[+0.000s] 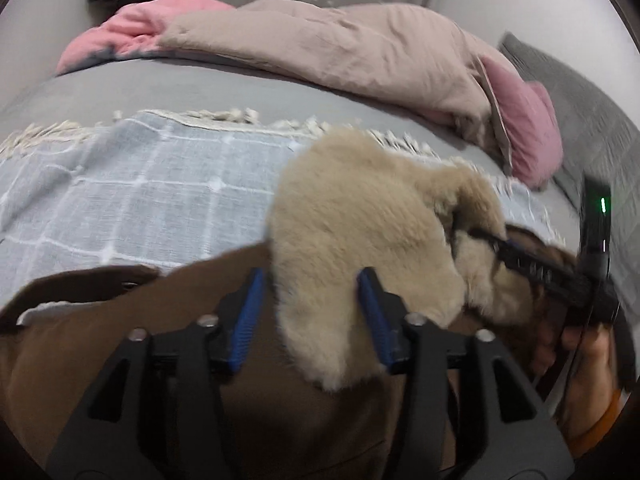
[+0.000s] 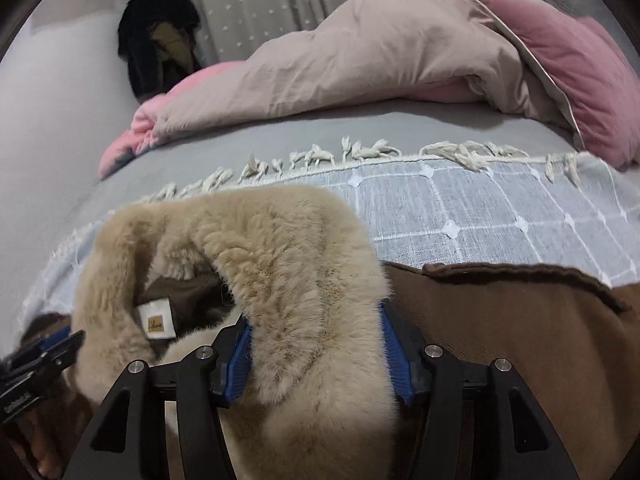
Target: Fold large clothes
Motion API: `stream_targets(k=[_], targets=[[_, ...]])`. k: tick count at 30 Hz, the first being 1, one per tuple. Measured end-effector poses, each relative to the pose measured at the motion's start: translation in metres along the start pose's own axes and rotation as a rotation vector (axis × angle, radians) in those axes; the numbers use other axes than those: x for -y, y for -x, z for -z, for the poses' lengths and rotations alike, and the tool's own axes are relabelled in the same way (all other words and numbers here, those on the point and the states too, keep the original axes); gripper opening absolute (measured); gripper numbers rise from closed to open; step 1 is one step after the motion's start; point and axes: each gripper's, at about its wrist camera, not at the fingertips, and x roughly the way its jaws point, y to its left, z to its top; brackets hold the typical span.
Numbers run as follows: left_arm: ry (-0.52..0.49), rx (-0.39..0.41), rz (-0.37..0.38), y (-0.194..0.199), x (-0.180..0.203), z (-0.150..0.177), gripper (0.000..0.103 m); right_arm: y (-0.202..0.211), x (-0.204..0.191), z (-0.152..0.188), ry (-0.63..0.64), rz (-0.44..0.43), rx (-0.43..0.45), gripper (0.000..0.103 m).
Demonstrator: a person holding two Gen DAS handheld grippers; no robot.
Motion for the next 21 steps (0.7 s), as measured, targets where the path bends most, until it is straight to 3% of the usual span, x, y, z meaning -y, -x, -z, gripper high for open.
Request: stream_targets(k=[2,6,8,9,11,12,13,14,16,17,18,19,21], targets=[[0.035,0.015,-0.002,0.008,-0.003,-0.011,0.064,0.005,0.003,0.007,-0.017,-0.026,0.036,0.056],[-0.002,-0.027,-0.022,-0.011,0.023,-0.047,0.069,0.008,0.008,0.001,-0.043,-0.074,0.024,0.056],[-0.061,-0.087,-0.078,-0.035,0.036,-0.063,0.072,0.012,0.002,-0.004,-0.041,-0.083,0.043,0.056],[-0.082,-0.141,-0.140,-0.056,0.041,-0.069,0.072,0.012,-0.003,-0.005,-0.022,-0.078,0.050,0.056],[-0.049,-0.218,-0.187,-0.080,0.035,-0.067,0.050,0.008,-0.013,-0.007,0.031,-0.044,0.062,0.057],[-0.009,-0.247,-0.165,-0.088,0.031,-0.063,0.037,0.003,-0.018,-0.006,0.059,-0.013,0.059,0.052],[0.056,-0.200,-0.156,-0.080,0.025,-0.060,0.026,0.001,-0.020,-0.005,0.070,0.013,0.059,0.028],[0.084,-0.136,-0.153,-0.065,0.025,-0.057,0.024,0.003,-0.019,-0.006,0.057,0.020,0.071,0.019],[0.106,0.059,-0.138,-0.020,0.031,-0.045,0.021,0.020,-0.018,-0.010,0.021,0.027,0.149,0.012],[0.125,0.172,-0.164,-0.001,0.030,-0.037,0.021,0.028,-0.020,-0.012,0.025,0.044,0.194,0.011],[0.162,0.226,-0.214,0.002,0.025,-0.030,0.021,0.031,-0.024,-0.011,0.044,0.055,0.226,0.011],[0.188,0.222,-0.257,-0.008,0.019,-0.027,0.019,0.029,-0.028,-0.011,0.063,0.051,0.227,0.011],[0.177,0.134,-0.339,-0.045,0.010,-0.021,0.020,0.009,-0.034,-0.006,0.091,0.043,0.186,0.013]])
